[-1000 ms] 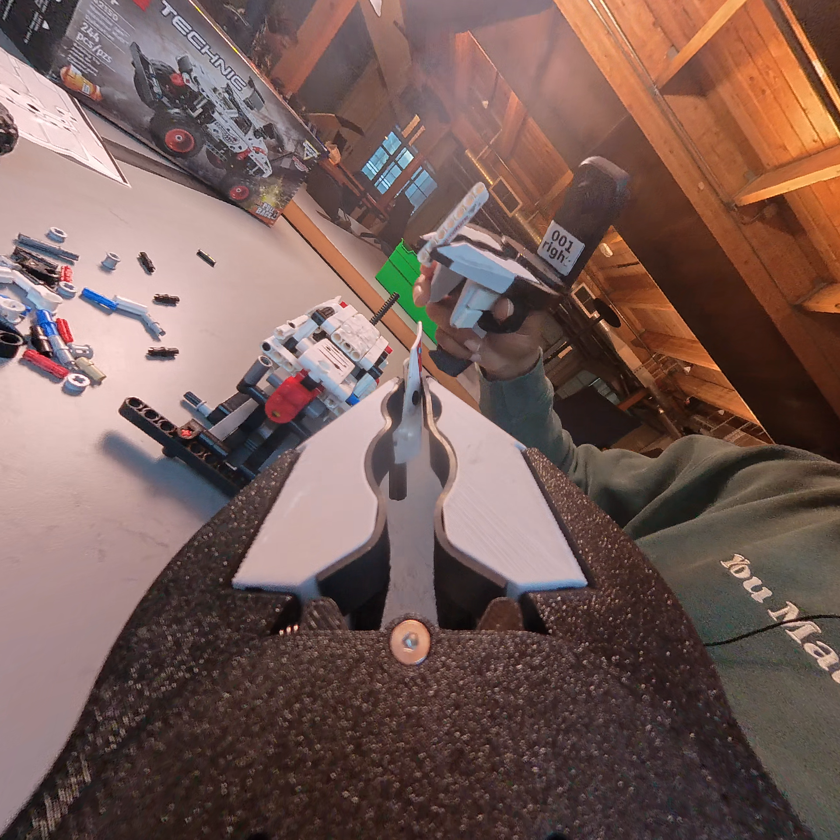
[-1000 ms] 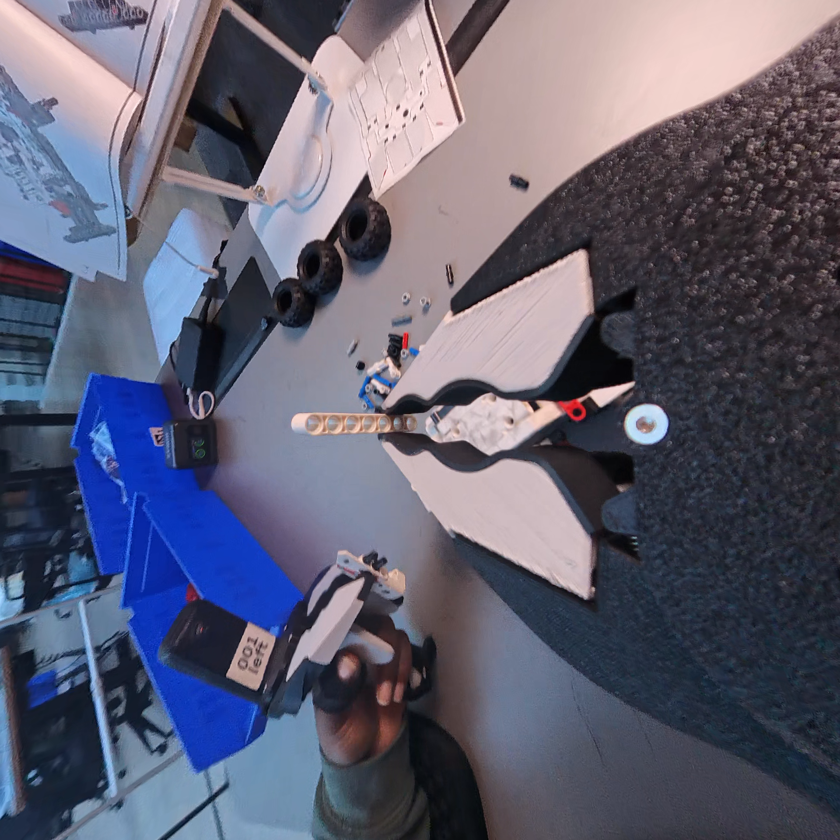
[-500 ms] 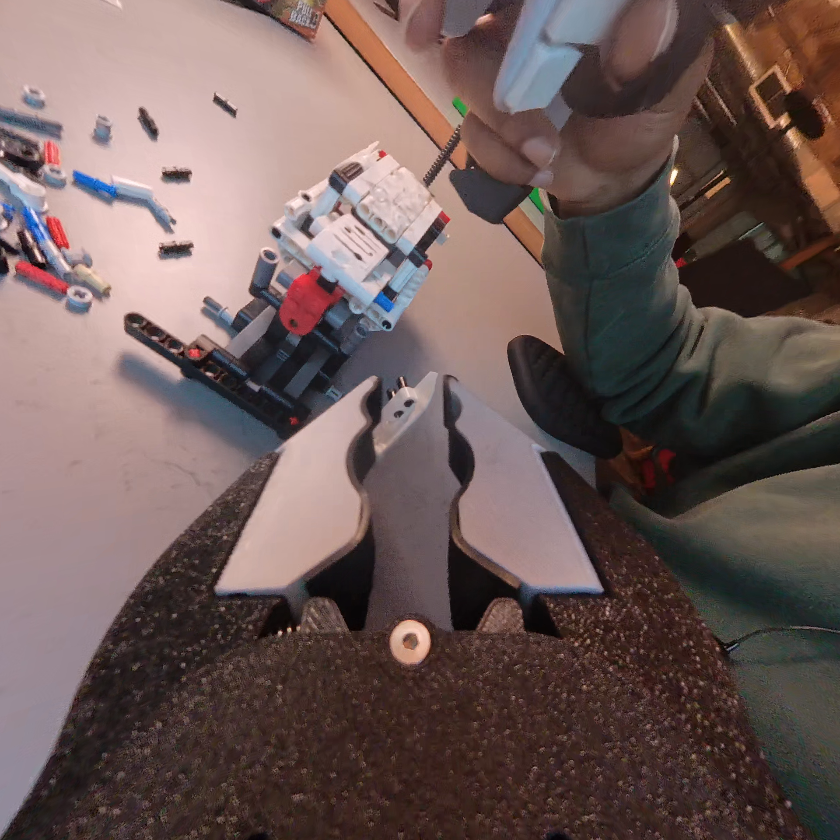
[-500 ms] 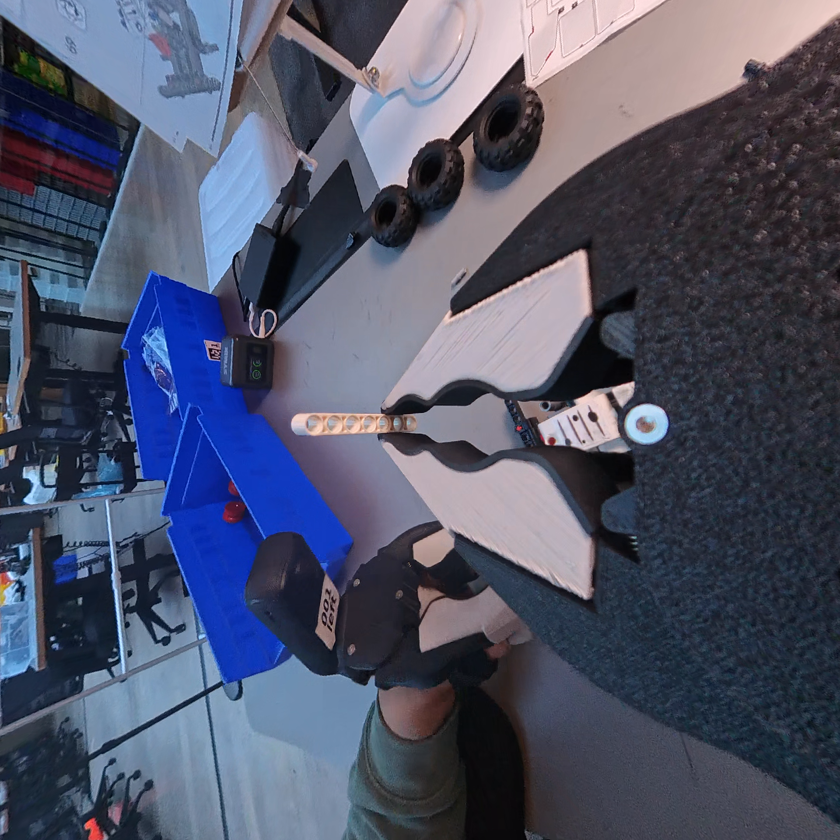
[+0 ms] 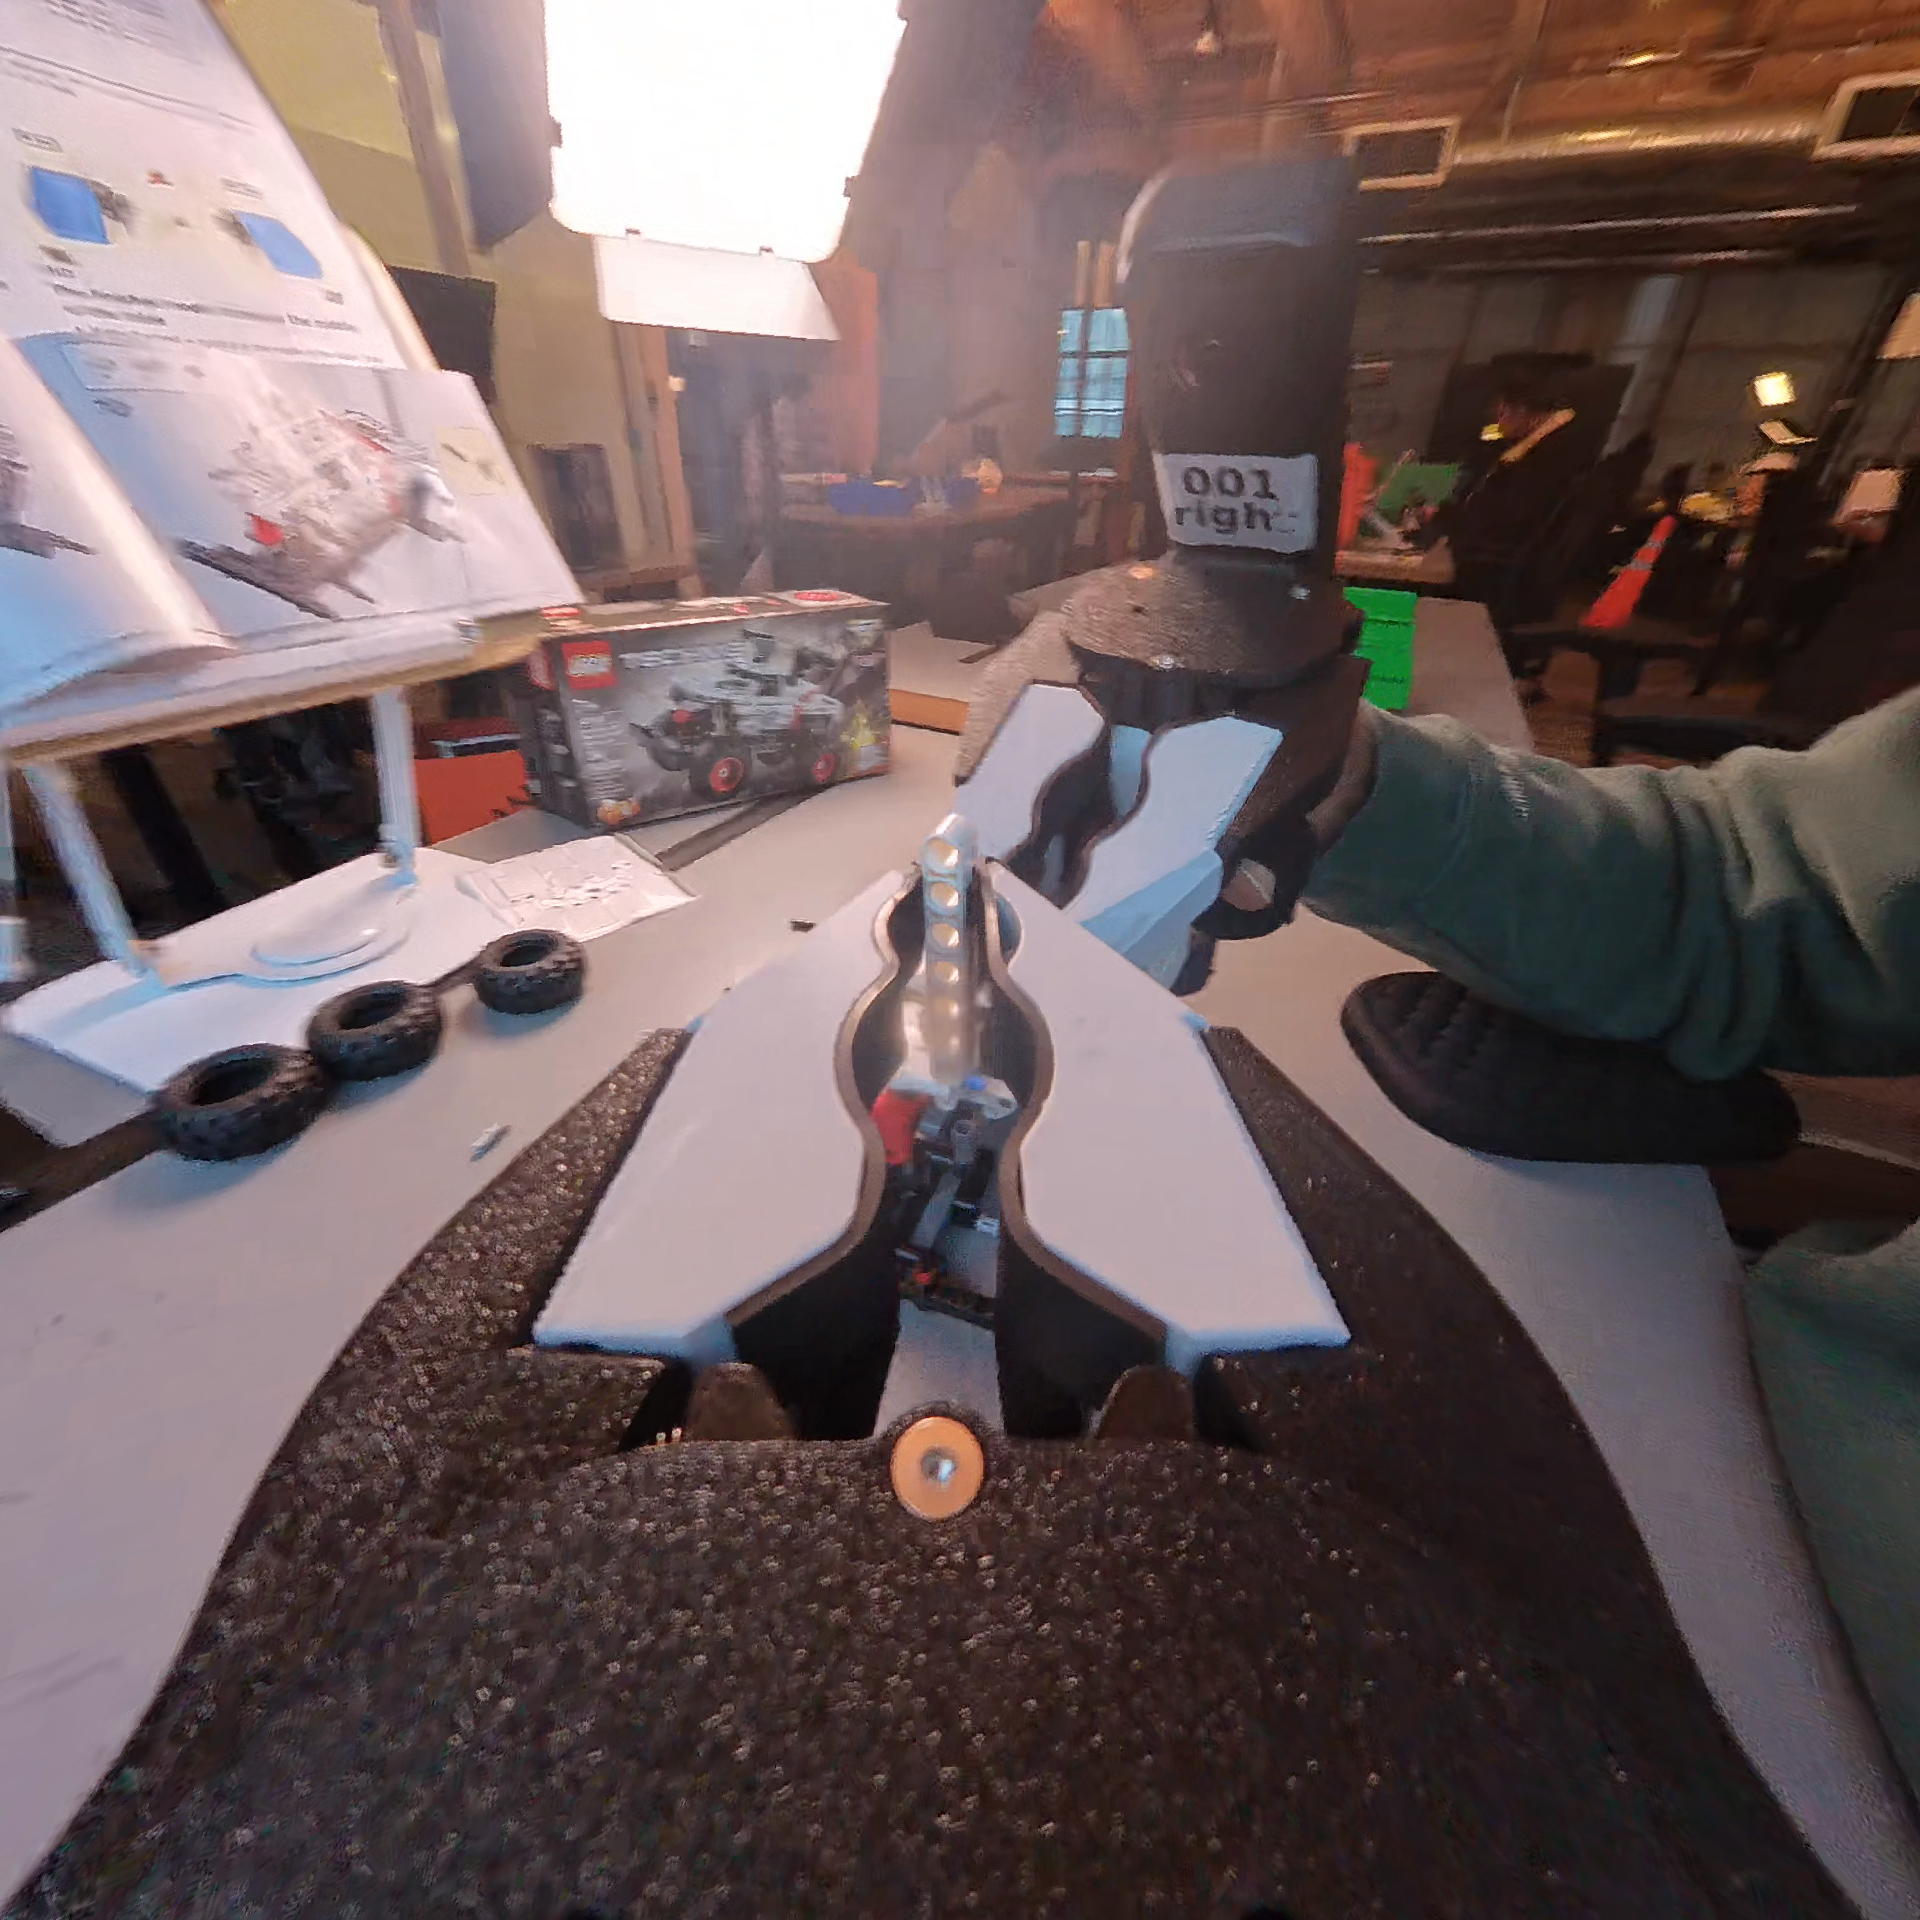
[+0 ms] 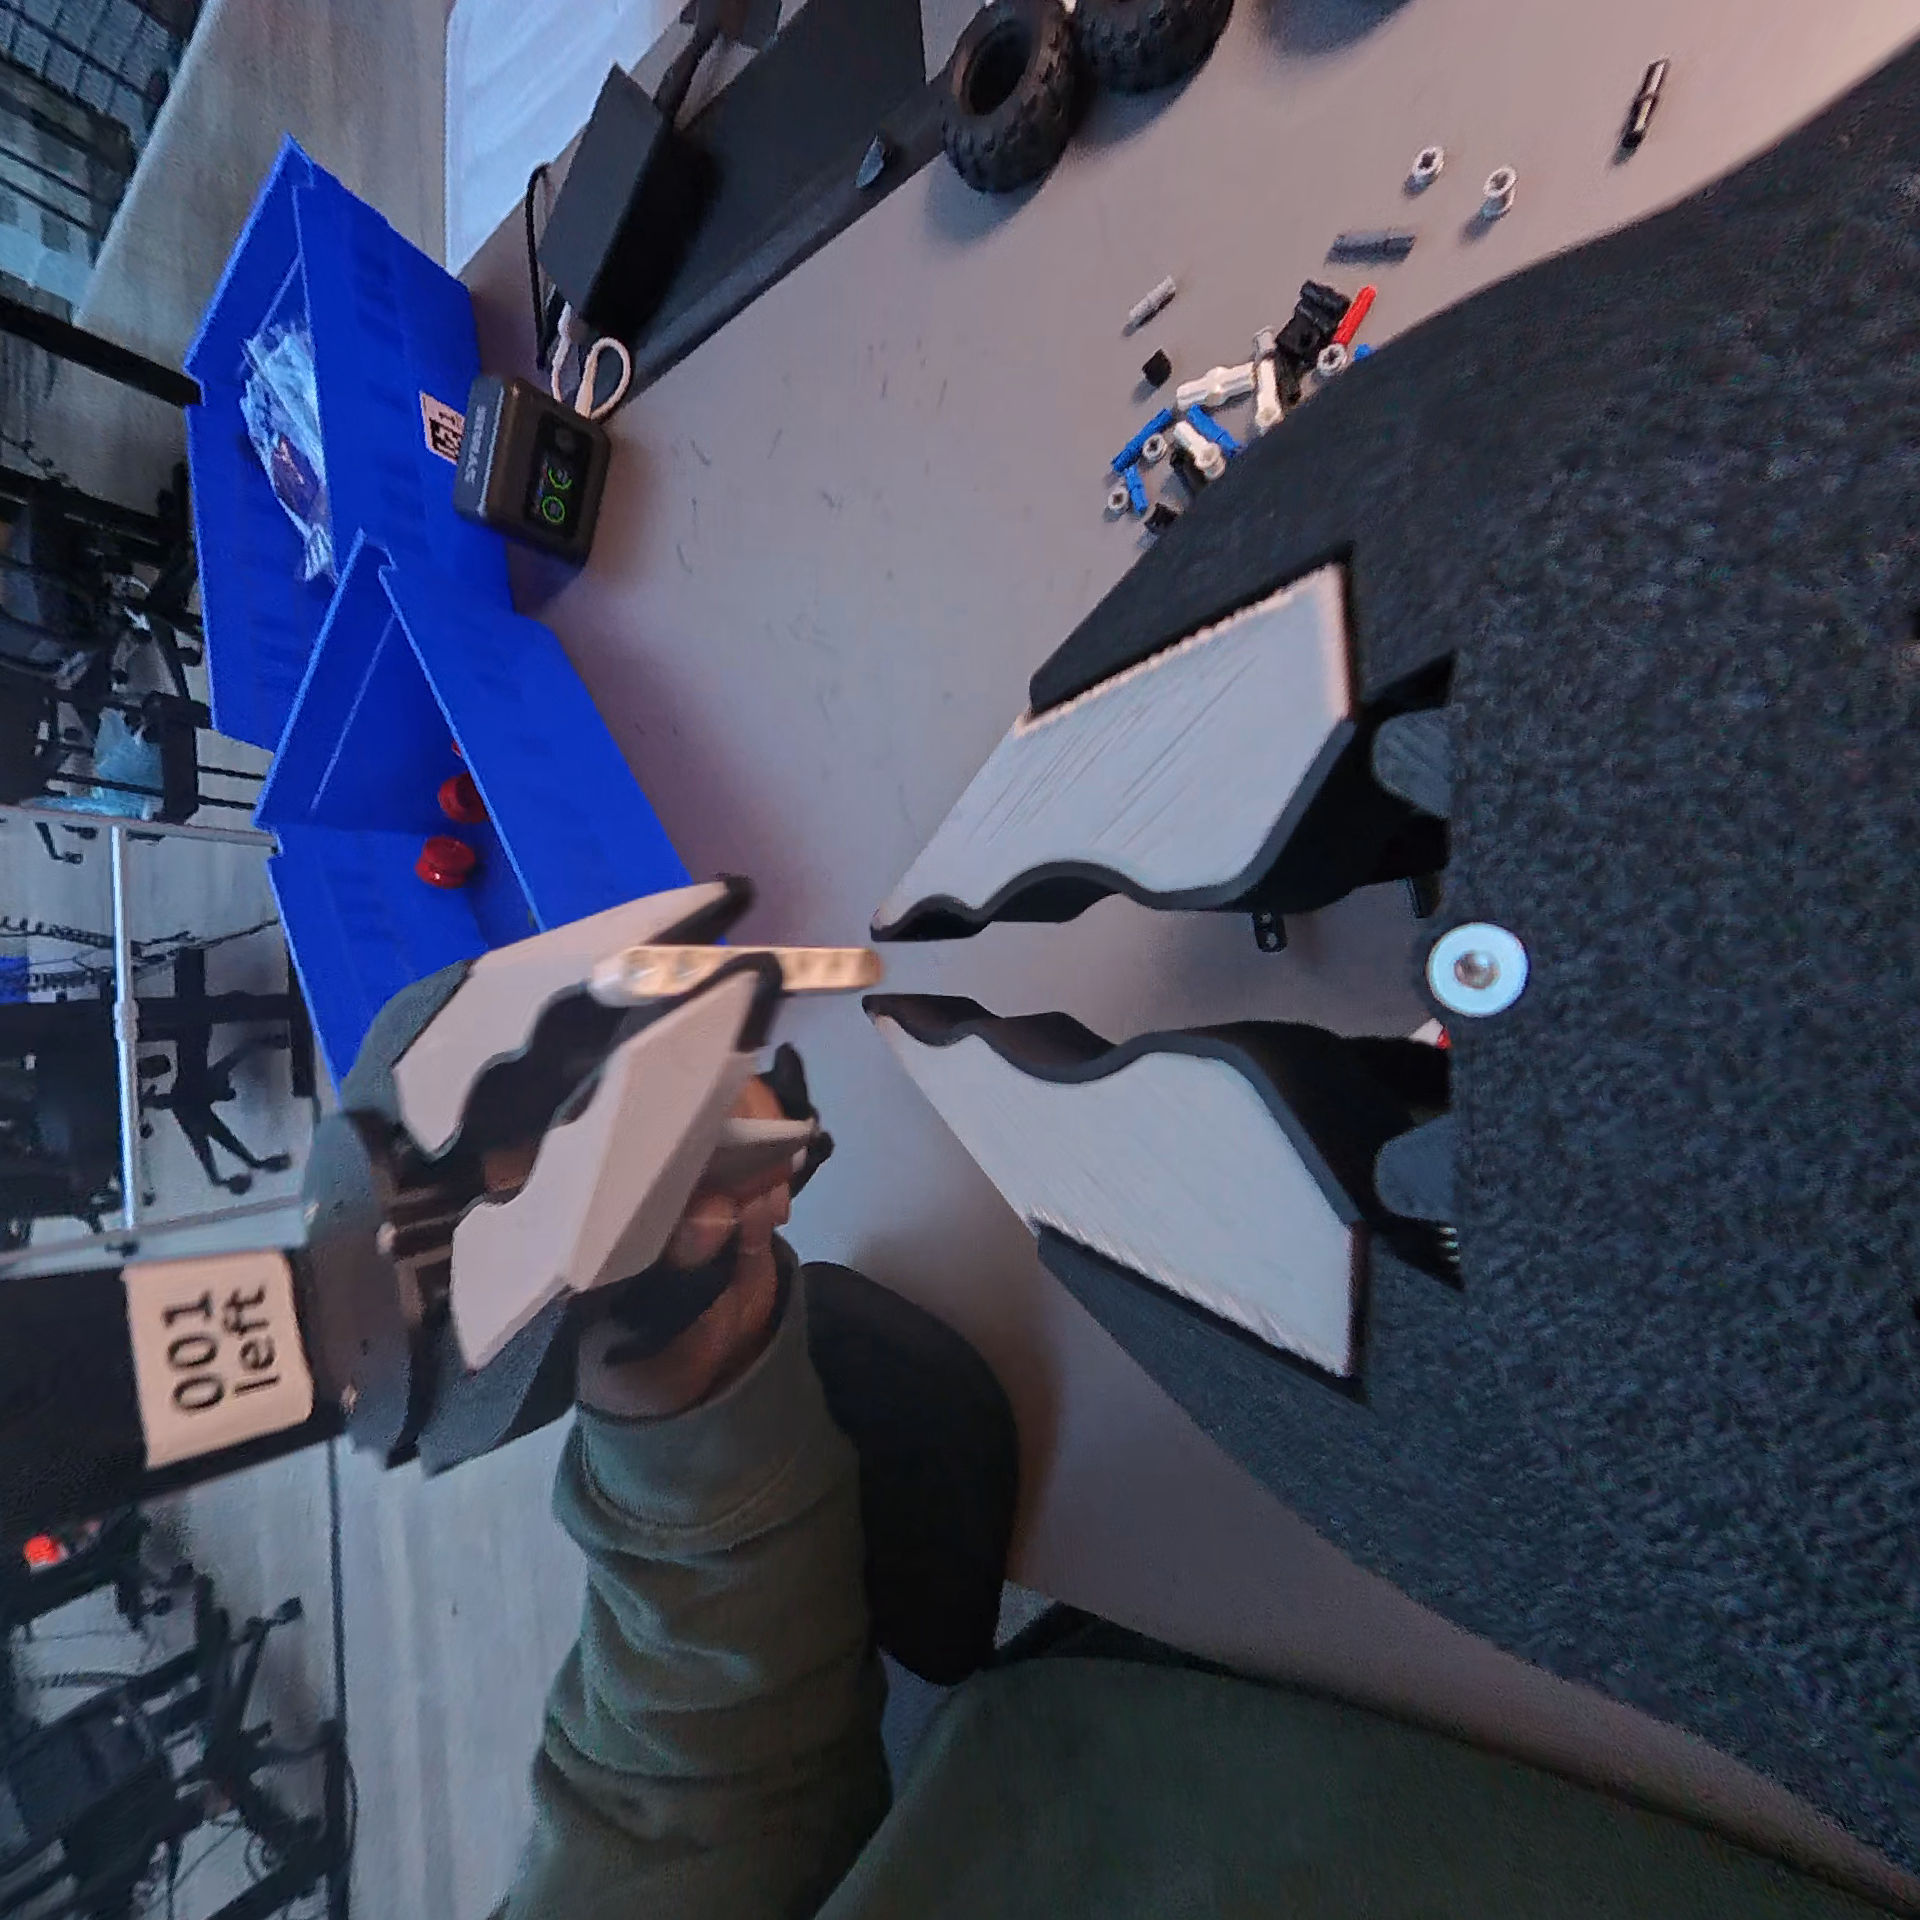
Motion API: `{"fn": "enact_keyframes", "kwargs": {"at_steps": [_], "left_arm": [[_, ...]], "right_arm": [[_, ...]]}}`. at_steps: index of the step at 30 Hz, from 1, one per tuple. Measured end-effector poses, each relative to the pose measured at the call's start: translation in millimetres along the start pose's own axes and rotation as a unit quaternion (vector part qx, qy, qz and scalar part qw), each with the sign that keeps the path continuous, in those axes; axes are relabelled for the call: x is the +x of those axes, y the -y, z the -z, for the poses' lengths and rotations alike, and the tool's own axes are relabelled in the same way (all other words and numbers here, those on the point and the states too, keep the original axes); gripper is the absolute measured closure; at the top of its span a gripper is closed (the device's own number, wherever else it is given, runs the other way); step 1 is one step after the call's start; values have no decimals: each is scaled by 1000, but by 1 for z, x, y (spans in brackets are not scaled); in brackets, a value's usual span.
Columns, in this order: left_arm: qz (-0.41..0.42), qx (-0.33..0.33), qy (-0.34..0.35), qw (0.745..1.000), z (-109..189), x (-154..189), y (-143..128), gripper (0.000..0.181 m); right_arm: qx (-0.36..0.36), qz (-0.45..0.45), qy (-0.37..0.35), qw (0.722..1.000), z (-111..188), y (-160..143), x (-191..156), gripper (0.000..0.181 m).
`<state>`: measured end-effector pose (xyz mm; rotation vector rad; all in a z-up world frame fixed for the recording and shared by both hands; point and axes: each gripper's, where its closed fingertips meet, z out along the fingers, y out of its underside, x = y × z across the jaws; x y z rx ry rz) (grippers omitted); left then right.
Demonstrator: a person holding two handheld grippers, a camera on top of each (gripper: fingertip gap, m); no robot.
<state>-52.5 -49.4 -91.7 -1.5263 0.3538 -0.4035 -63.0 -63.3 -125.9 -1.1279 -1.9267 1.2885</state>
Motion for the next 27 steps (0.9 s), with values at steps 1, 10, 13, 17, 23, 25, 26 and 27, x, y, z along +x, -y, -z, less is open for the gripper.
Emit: {"fn": "enact_keyframes", "kwargs": {"at_steps": [1, 10, 13, 17, 23, 25, 26, 27], "left_arm": [[-14, -4, 30, 999, 10, -9, 11, 174], [25, -419, 347, 839, 199, -154, -63, 172], [24, -440, 374, 816, 212, -167, -80, 169], [-30, -370, 430, 823, 203, -174, -44, 144], [-46, -254, 153, 954, 78, -60, -20, 143], [-11, -248, 29, 968, 44, -11, -40, 143], [2, -253, -19, 967, 31, 8, -54, 143], [12, -265, -53, 963, 22, 23, -70, 144]], "right_arm": [[-1, -8, -12, 1000, 3, -1, 4, 162], [-229, 112, 71, 964, 35, -128, -45, 152], [-249, 106, 59, 961, 25, -149, -42, 145], [-275, 100, 50, 955, 15, -169, -37, 141], [-221, 100, 27, 970, 11, -154, -32, 172], [-189, 112, 10, 976, 15, -141, -31, 173], [-173, 120, 0, 978, 17, -134, -31, 173], [-163, 126, -6, 979, 20, -129, -32, 173]]}}
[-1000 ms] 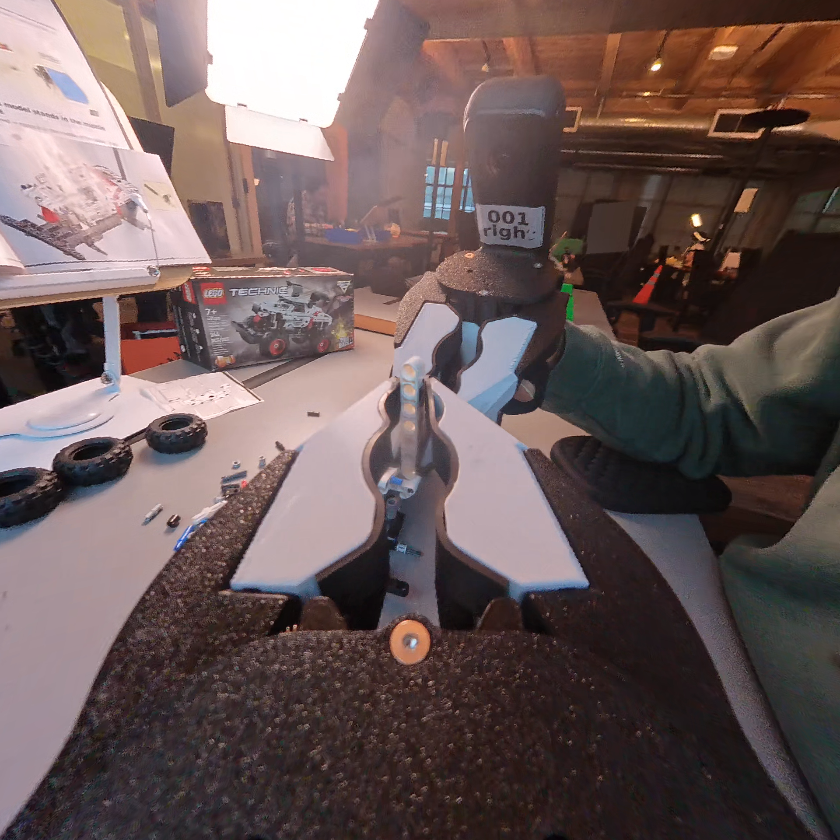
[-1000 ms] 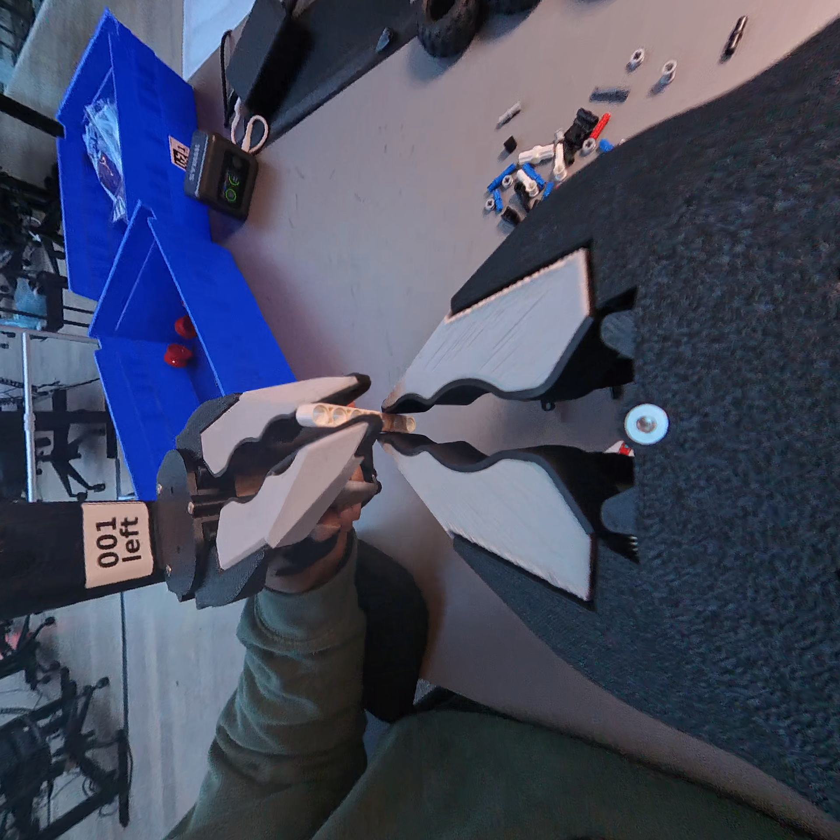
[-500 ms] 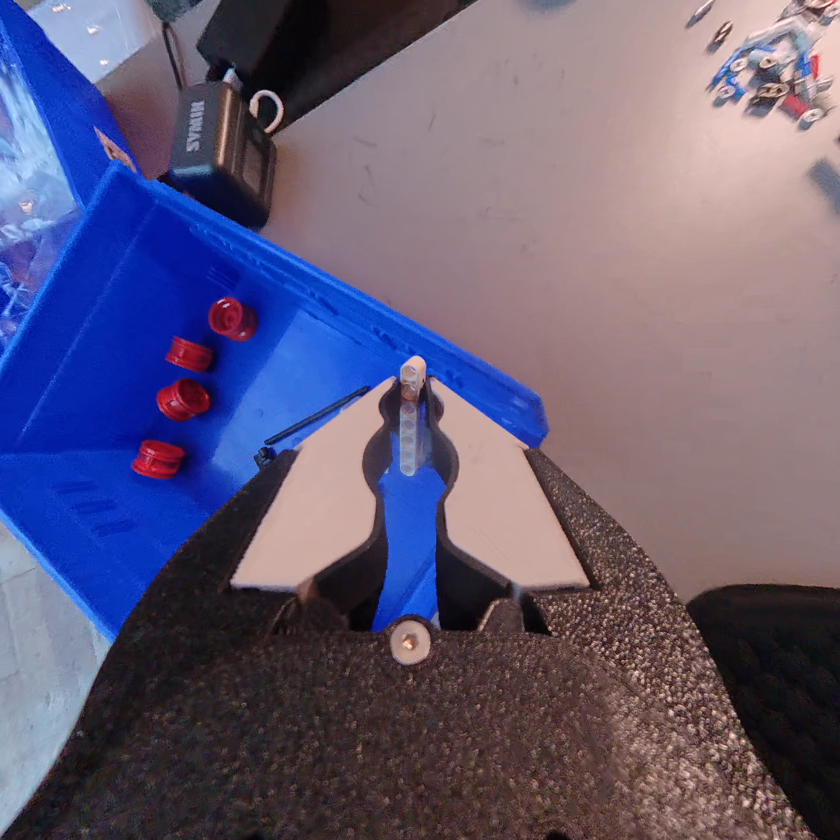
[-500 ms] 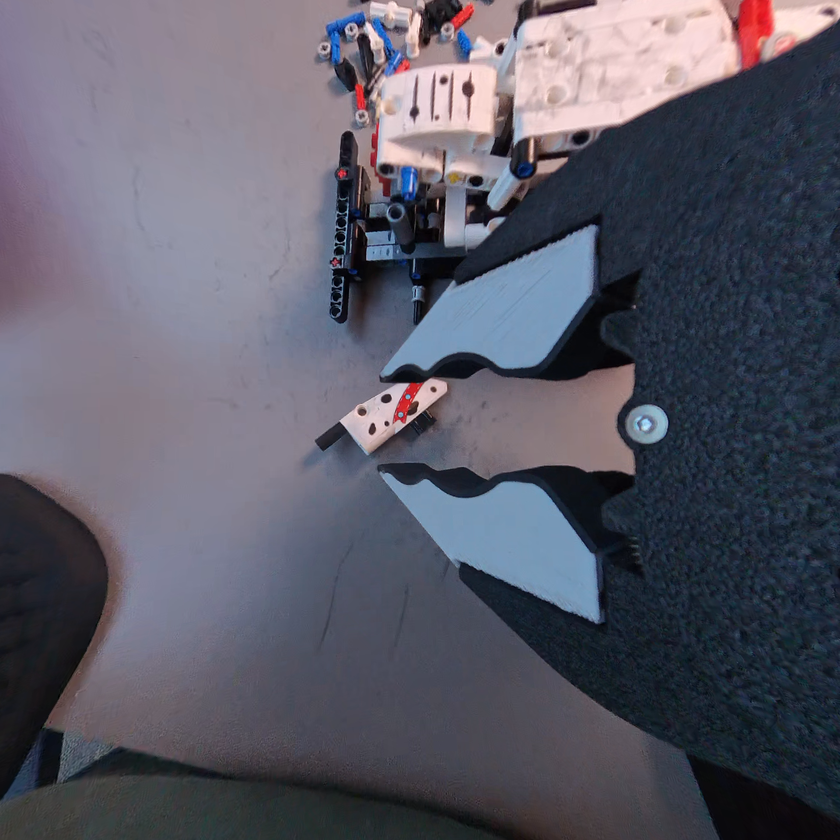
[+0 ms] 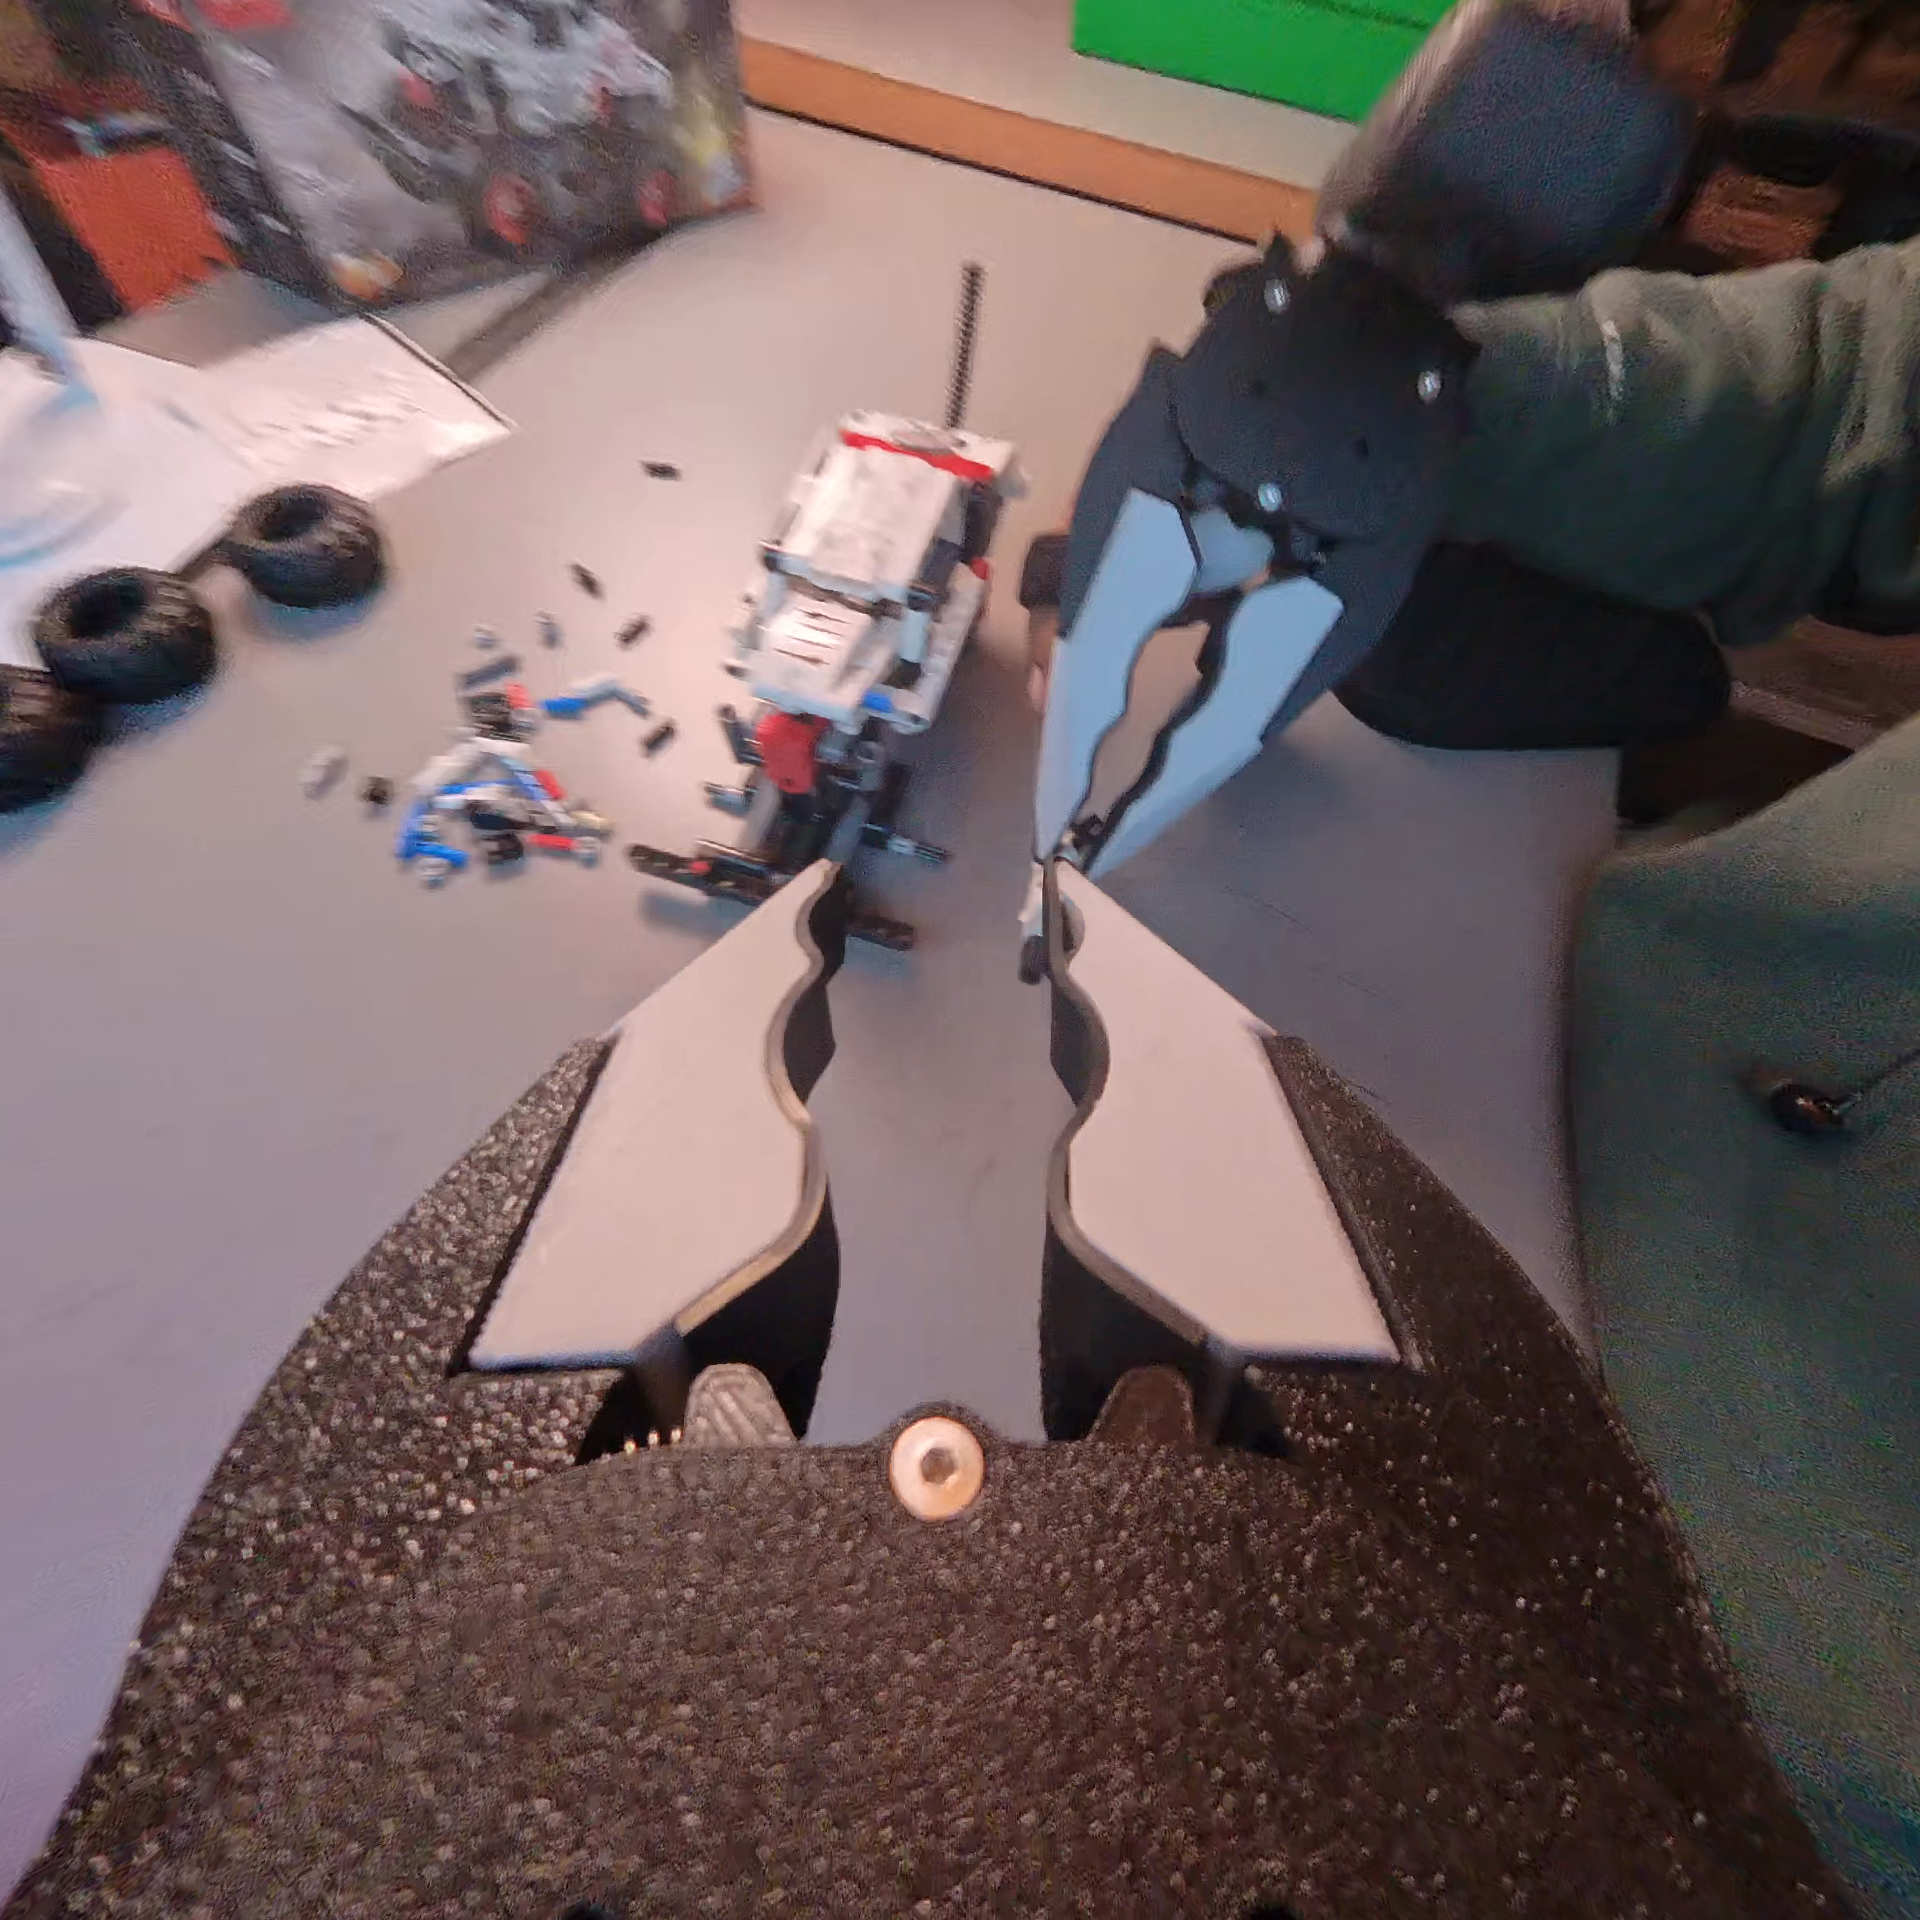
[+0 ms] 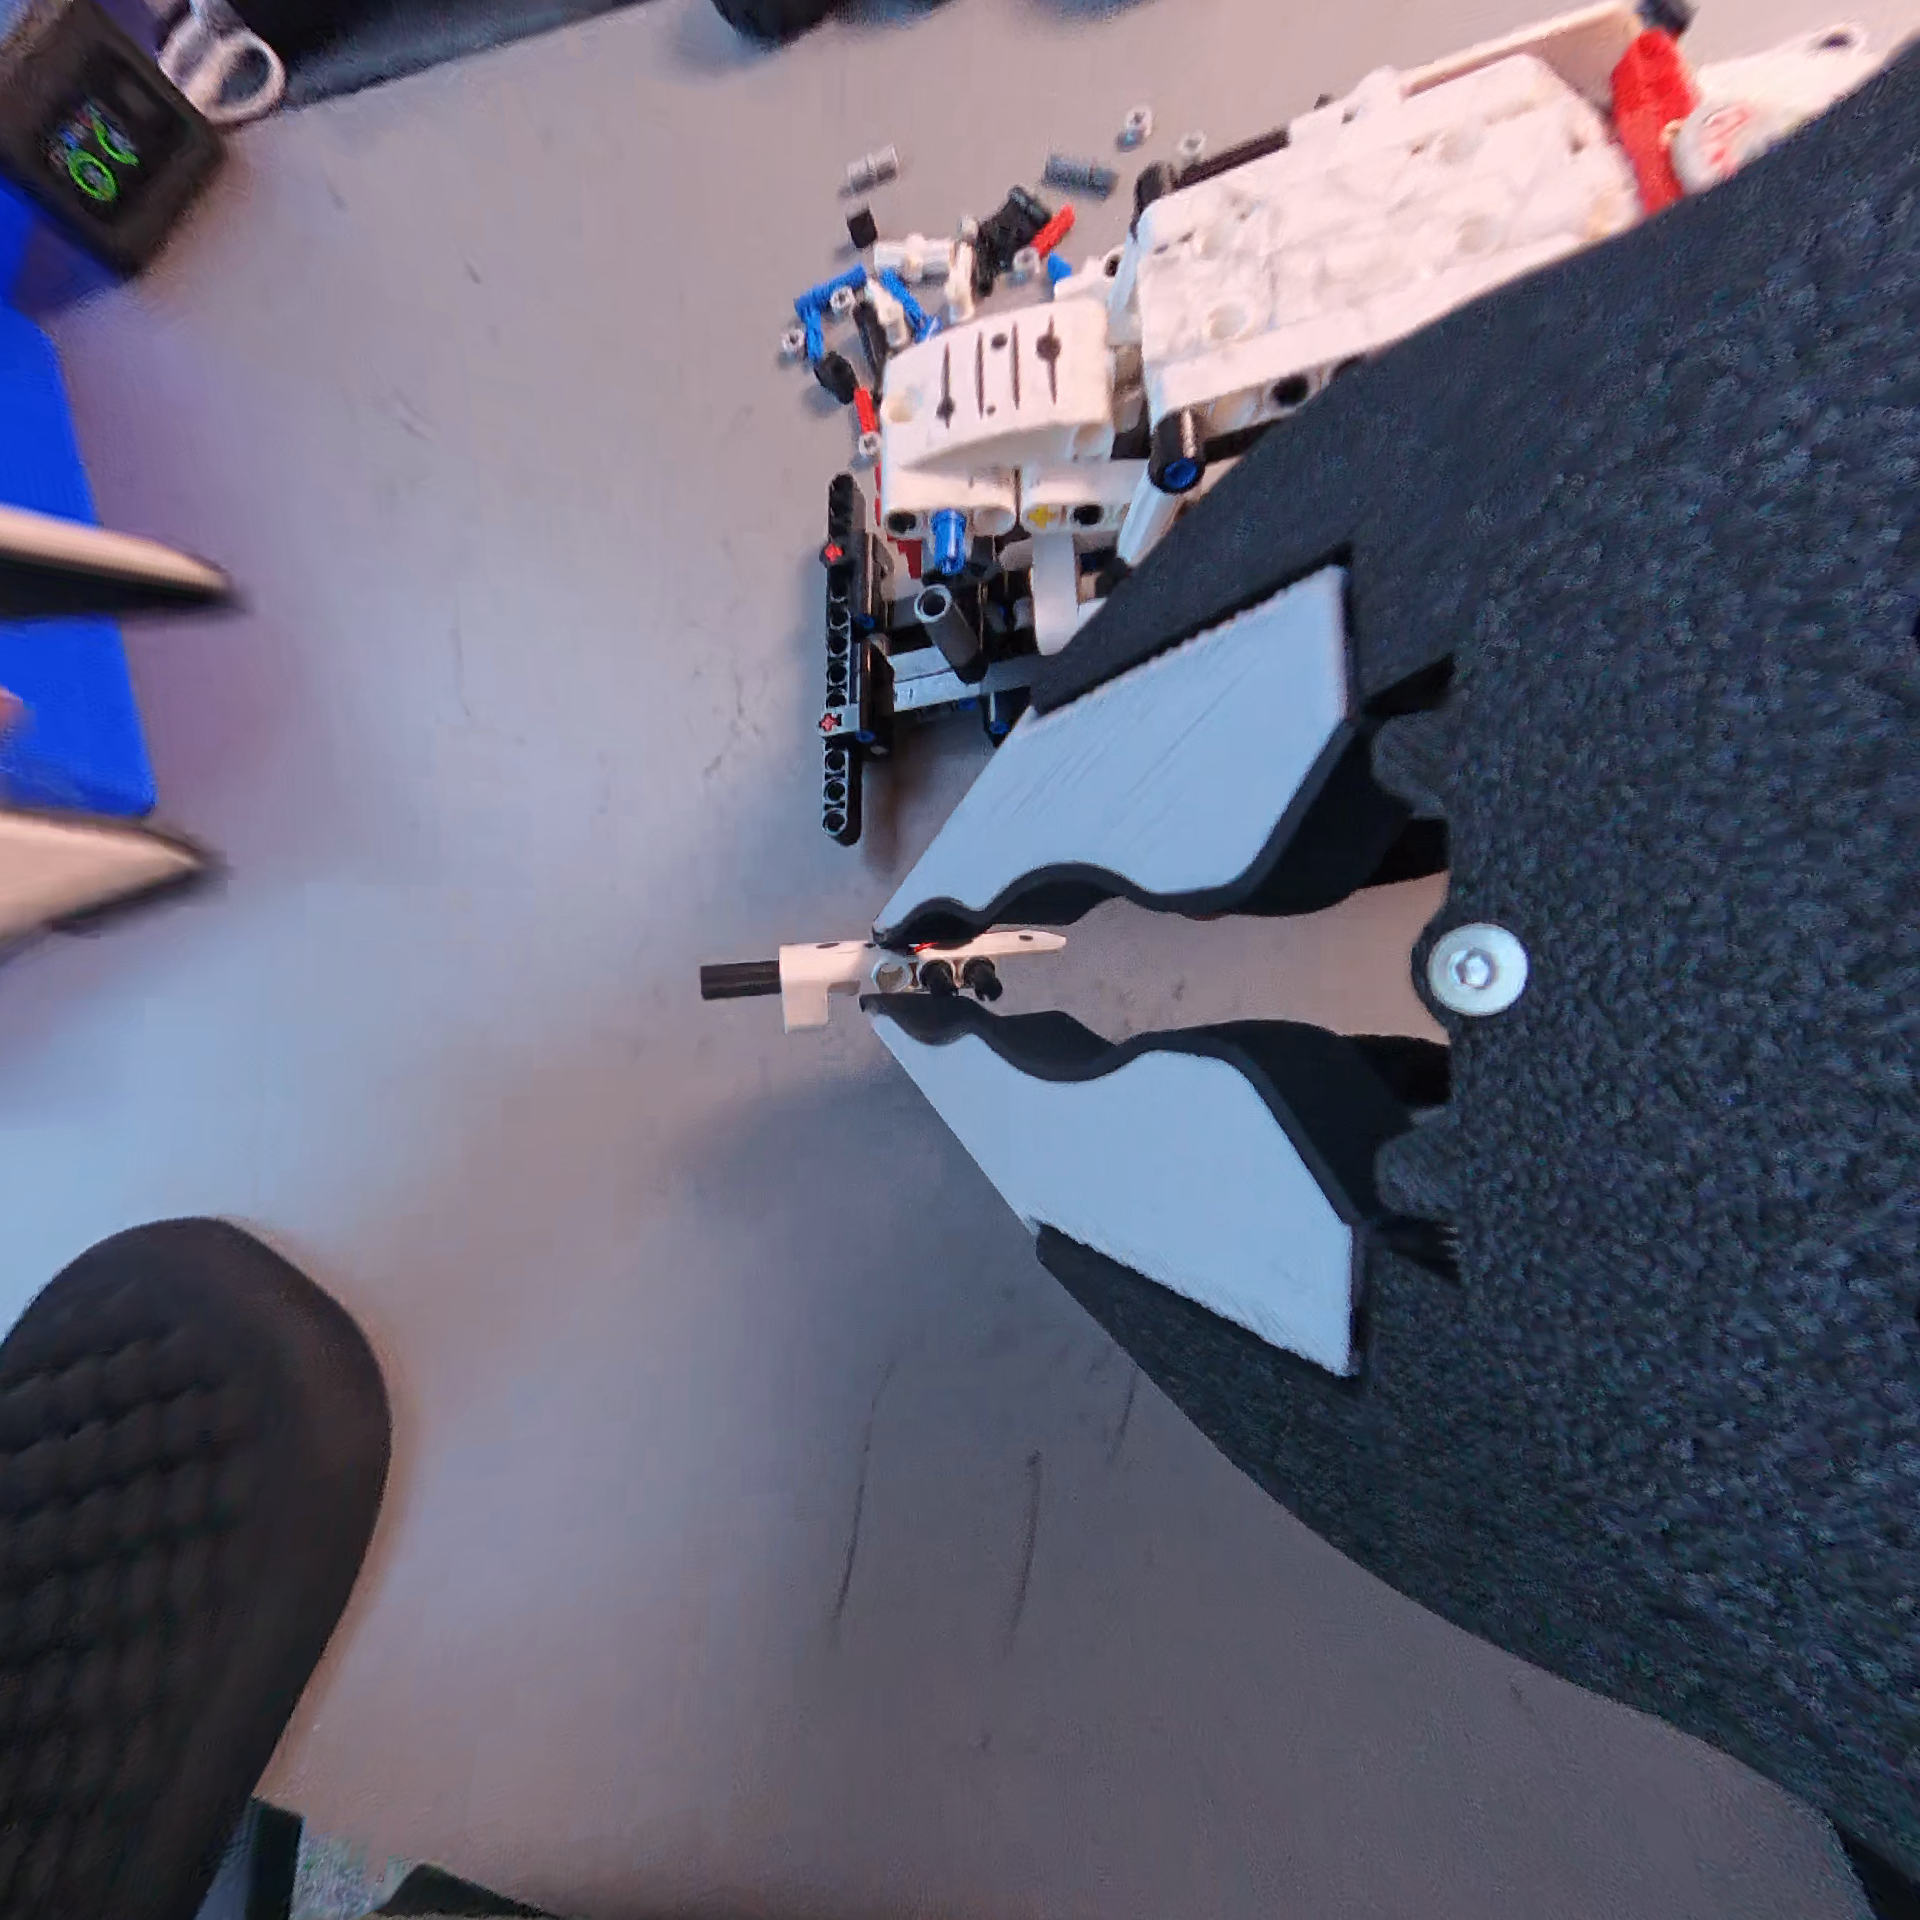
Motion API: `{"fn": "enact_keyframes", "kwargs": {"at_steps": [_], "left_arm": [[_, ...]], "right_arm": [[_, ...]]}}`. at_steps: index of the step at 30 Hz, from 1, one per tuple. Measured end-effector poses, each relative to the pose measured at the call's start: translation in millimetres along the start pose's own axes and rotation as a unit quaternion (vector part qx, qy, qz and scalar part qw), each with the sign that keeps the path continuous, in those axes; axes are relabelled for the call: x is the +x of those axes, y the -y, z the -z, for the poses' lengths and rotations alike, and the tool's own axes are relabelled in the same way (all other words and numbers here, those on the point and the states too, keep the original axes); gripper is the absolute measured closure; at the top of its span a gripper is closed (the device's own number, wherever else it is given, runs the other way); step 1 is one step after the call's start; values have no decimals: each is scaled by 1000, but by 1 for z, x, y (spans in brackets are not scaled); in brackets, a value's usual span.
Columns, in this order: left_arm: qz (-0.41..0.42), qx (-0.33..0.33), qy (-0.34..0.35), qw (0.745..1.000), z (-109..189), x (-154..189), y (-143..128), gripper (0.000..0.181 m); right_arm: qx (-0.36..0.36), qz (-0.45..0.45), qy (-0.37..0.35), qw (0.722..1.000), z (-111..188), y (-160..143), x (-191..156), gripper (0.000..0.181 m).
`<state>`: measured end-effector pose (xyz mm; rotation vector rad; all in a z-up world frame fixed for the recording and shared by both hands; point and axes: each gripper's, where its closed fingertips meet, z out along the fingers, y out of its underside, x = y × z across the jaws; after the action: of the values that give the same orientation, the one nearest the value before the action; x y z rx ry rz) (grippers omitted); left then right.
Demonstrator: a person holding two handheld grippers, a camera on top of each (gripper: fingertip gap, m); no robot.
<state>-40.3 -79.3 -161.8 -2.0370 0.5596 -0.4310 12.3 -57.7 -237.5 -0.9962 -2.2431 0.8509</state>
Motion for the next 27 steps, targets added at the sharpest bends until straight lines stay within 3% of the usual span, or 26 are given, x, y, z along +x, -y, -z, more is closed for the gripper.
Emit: {"fn": "enact_keyframes", "kwargs": {"at_steps": [4, 6, 12, 19, 27], "left_arm": [[-27, -61, -85, 994, -48, 33, -38, 149], [-54, -64, -96, 992, -57, 43, -42, 164], [-105, -71, -84, 988, -65, 50, -41, 181], [-106, -31, -95, 989, -66, 58, -31, 168], [-124, -38, -86, 988, -71, 59, -33, 174]], "right_arm": [[32, -13, -8, 999, 13, 6, -5, 174], [40, -22, -8, 999, 18, 5, -8, 174], [78, -29, -2, 997, 31, 14, -12, 175], [107, -52, 7, 993, 43, 17, -8, 175], [131, -64, 26, 989, 47, 22, -11, 174]]}}
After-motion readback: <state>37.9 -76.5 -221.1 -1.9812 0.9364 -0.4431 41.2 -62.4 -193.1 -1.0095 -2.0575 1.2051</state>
